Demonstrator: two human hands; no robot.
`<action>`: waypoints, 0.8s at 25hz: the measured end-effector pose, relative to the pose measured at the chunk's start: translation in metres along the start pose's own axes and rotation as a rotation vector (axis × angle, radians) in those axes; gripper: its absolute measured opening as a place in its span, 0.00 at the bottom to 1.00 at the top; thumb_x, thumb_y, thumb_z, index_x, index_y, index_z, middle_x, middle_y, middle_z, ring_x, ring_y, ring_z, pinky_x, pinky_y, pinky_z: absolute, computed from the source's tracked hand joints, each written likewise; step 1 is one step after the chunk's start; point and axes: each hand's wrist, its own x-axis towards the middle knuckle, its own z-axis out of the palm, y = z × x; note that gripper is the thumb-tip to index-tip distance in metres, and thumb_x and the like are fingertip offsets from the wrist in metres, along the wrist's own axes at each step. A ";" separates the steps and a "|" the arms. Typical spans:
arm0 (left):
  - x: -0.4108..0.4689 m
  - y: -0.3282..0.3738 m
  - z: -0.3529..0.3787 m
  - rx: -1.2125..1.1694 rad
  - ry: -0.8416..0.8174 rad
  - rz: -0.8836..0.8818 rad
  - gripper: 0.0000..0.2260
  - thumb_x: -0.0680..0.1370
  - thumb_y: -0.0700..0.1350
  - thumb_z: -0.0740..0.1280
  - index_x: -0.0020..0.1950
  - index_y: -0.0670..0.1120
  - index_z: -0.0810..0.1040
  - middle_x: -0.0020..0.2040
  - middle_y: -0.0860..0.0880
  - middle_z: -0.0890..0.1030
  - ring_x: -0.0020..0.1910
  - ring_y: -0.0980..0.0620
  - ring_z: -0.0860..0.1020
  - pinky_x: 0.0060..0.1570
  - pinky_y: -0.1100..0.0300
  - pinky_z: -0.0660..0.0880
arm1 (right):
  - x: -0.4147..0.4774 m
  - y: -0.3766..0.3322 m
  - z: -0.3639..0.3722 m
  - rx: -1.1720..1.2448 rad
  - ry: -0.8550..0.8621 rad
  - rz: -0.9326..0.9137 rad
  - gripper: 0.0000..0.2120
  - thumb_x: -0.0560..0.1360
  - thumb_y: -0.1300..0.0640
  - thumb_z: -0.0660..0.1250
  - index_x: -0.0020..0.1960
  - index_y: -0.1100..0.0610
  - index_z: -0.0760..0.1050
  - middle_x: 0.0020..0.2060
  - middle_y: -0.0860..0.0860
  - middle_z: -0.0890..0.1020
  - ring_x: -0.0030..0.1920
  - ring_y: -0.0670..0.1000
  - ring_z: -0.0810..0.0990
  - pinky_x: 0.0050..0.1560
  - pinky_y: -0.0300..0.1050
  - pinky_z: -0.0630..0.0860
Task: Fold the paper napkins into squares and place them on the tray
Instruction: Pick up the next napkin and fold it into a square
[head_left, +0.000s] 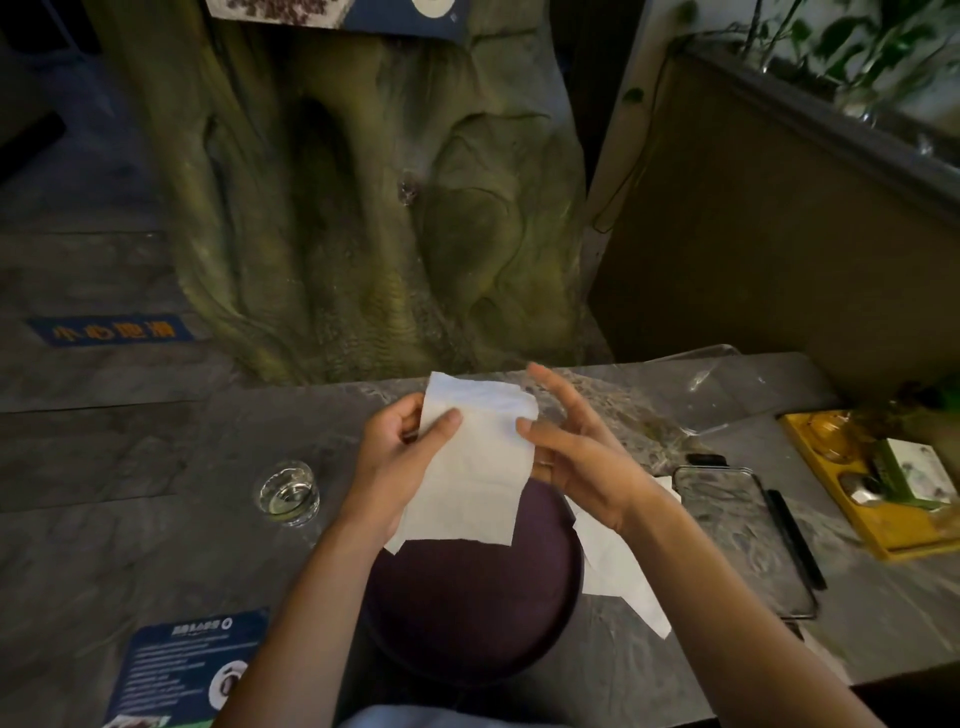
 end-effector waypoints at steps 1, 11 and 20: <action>0.000 0.000 0.001 0.005 0.005 0.003 0.05 0.76 0.42 0.69 0.51 0.47 0.82 0.49 0.44 0.85 0.50 0.44 0.83 0.50 0.45 0.78 | -0.002 0.001 0.001 -0.015 -0.015 -0.020 0.33 0.72 0.66 0.69 0.72 0.44 0.66 0.56 0.60 0.83 0.52 0.58 0.84 0.55 0.56 0.80; 0.000 0.007 0.001 0.226 0.028 0.178 0.10 0.75 0.39 0.71 0.54 0.50 0.79 0.44 0.51 0.86 0.44 0.54 0.84 0.47 0.58 0.79 | 0.000 -0.003 0.008 -0.403 0.176 -0.323 0.14 0.73 0.69 0.70 0.56 0.57 0.79 0.43 0.59 0.84 0.44 0.54 0.82 0.48 0.55 0.80; 0.001 0.011 -0.006 0.427 0.065 0.341 0.11 0.72 0.40 0.74 0.49 0.55 0.81 0.44 0.56 0.85 0.43 0.60 0.82 0.47 0.63 0.79 | 0.007 -0.002 0.004 -0.709 0.232 -0.386 0.19 0.71 0.62 0.75 0.60 0.53 0.76 0.45 0.53 0.84 0.45 0.52 0.83 0.45 0.44 0.81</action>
